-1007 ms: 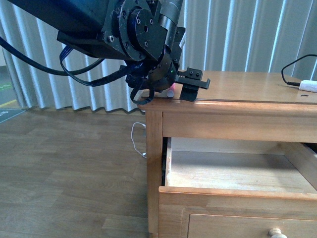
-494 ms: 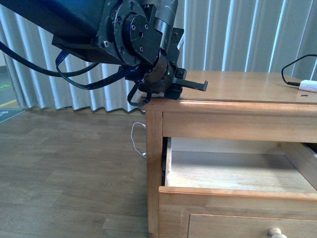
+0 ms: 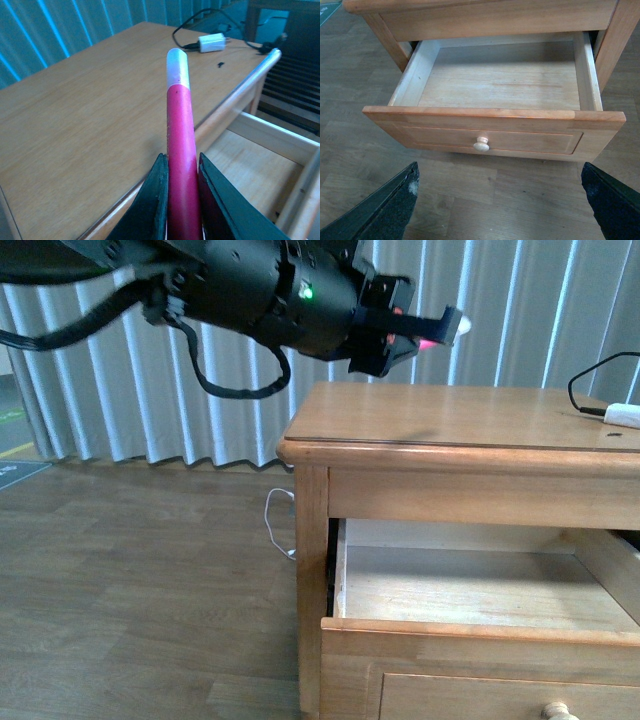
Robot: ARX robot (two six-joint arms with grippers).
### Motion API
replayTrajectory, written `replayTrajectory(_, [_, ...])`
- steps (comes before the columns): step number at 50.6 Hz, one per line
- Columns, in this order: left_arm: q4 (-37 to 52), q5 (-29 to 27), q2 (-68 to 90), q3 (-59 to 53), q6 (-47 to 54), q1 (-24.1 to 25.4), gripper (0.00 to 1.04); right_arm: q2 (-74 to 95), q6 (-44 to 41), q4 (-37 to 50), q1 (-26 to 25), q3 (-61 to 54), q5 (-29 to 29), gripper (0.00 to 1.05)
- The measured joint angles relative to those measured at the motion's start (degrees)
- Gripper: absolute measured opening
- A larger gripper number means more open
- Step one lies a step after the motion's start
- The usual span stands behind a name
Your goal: Place pink marker in drawer with both arms
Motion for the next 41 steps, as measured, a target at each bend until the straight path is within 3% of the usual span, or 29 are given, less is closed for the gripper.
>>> replayTrajectory(10, [-1.90,3.02,-3.08,-5.20,5.60,-1.22,0.15,0.00,0.00,0.00,0.00,0.00,0.00,0.96])
replayTrajectory(41, [2.36,-3.48,12.85,-5.49,7.80,-4.26,0.15,0.02,0.00,0.00,0.00,0.00,0.00,0.96])
